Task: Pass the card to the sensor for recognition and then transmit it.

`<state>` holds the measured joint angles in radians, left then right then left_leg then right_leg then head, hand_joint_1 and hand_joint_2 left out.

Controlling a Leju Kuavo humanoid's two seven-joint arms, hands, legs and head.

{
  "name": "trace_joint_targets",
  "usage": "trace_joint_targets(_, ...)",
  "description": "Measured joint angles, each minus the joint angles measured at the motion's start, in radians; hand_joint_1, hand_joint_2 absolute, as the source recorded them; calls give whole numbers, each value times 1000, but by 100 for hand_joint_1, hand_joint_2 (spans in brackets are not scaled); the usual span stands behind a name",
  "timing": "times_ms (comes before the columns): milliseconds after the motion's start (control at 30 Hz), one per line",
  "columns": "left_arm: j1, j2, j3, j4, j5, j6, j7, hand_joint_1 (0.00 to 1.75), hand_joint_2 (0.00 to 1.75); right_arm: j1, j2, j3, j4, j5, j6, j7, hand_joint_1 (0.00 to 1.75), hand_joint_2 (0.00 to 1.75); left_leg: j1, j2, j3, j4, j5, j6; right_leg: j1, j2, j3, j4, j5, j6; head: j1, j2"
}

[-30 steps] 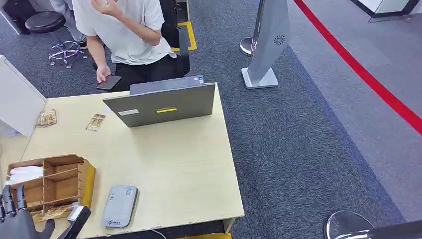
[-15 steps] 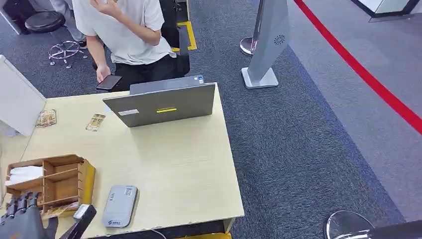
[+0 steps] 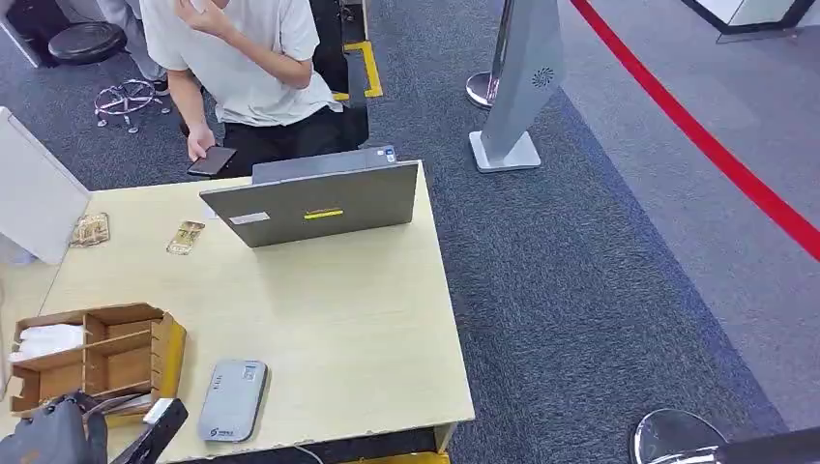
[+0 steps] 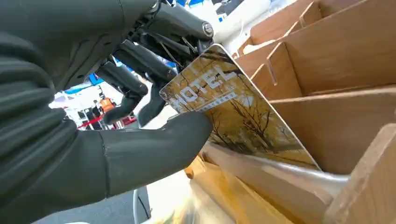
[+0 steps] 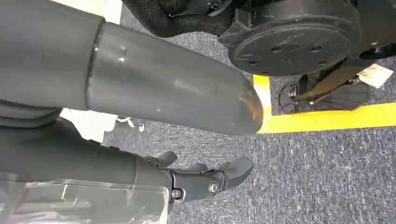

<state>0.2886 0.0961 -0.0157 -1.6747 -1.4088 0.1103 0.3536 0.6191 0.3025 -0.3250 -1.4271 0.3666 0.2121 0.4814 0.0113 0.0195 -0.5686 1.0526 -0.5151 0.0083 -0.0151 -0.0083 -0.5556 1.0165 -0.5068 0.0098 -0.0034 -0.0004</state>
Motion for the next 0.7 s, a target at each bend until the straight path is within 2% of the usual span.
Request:
trace_joint_targets(100, 1, 9, -10, -26, 11, 8, 0, 175, 175, 5, 0, 5, -6, -4, -10, 4, 0, 0, 0, 0, 0, 0, 0, 0, 0, 0, -1, 0, 0, 0, 0, 0)
trace_joint_targets(200, -1, 27, -28, -94, 17, -11, -2, 175, 175, 16, 0, 11, -17, -20, -20, 10, 0, 0, 0, 0, 0, 0, 0, 0, 0, 0, -1, 0, 0, 0, 0, 0)
trace_joint_targets(333, -28, 77, -81, -252, 31, -92, -13, 175, 175, 33, 0, 25, -36, -39, -37, 20, 0, 0, 0, 0, 0, 0, 0, 0, 0, 0, -1, 0, 0, 0, 0, 0)
trace_joint_targets(467, -98, 154, -153, -409, 65, -180, -24, 175, 175, 49, 0, 35, -50, -51, -44, 22, 0, 0, 0, 0, 0, 0, 0, 0, 0, 0, 1, 0, 0, 0, 0, 0)
trace_joint_targets(533, -161, 200, -196, -474, 106, -198, -34, 175, 175, 56, 0, 39, -55, -49, -35, 24, 0, 0, 1, -1, 0, 0, 1, 0, 1, -1, -1, 0, 1, -1, 1, 0)
trace_joint_targets(600, -268, 238, -228, -516, 137, -248, -7, 175, 175, 58, 0, 40, -57, -34, -18, 20, 0, 0, 0, -4, -1, 0, 2, 0, 0, -5, -1, 0, 1, -1, 0, 0)
trace_joint_targets(700, -444, 257, -250, -526, 143, -330, 46, 175, 175, 53, 0, 40, -56, 3, 14, 12, 0, 0, 0, -5, -1, 0, 4, -1, 0, -5, 1, 0, 2, -1, 0, 0)
